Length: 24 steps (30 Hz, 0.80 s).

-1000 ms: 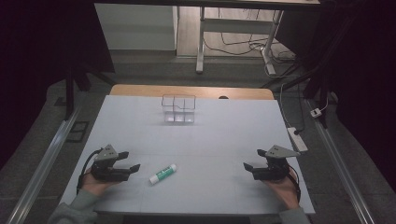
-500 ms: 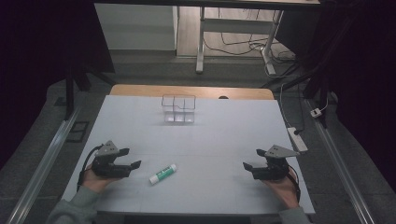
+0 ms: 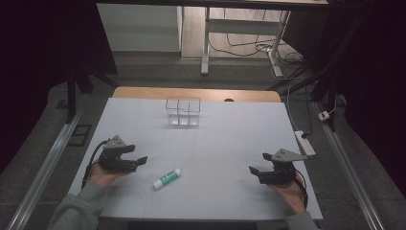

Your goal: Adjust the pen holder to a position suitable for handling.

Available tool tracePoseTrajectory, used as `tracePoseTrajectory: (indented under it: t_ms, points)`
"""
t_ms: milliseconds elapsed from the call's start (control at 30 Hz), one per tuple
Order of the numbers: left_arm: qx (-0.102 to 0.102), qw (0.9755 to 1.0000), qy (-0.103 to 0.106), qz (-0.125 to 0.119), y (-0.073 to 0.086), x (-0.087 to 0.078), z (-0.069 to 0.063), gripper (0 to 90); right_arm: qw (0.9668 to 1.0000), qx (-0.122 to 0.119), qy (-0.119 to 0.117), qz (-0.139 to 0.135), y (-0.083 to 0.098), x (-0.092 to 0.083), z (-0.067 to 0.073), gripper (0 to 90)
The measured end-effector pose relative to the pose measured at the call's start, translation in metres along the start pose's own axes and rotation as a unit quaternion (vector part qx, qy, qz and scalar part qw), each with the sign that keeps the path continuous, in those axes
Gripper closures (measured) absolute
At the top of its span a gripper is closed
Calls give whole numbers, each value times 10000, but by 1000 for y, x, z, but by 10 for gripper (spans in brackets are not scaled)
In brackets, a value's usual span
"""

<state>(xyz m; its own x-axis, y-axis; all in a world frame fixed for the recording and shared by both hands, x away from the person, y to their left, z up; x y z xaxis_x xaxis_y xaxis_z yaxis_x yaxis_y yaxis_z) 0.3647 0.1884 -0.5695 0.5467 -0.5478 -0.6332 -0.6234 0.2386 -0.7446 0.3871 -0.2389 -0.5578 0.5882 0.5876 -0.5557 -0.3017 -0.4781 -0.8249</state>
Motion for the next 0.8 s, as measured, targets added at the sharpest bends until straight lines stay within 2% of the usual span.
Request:
tracePoseTrajectory:
  t_ms: [233, 433, 800]
  points:
    - [12, 10000, 9, 68, -8, 8, 3, 255, 10000, -3, -1, 25, 1, 2, 1, 189]
    - [-90, 9999, 14, 119, -13, 15, 8, 259, 10000, -1, 12, 43, 2, 3, 1, 190]
    - [-64, 9996, -145, 252, -33, 30, 22, 270, 10000, 30, 18, 76, 3, 5, 2, 192]
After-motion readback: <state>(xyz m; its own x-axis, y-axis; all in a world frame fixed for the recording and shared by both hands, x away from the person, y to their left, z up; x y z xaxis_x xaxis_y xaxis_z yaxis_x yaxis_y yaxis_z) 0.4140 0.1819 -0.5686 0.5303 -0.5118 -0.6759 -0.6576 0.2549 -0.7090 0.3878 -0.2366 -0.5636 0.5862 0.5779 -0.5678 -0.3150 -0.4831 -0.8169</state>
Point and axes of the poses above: each handheld gripper's, and its own axes: x roughly forward along the jaws, y roughly out of its underside, z roughly to its left, the point moved 10 cm from there along x, roughly forward along the jaws, and after that the axes turned 6 degrees about -x, right-handed, at the moved point
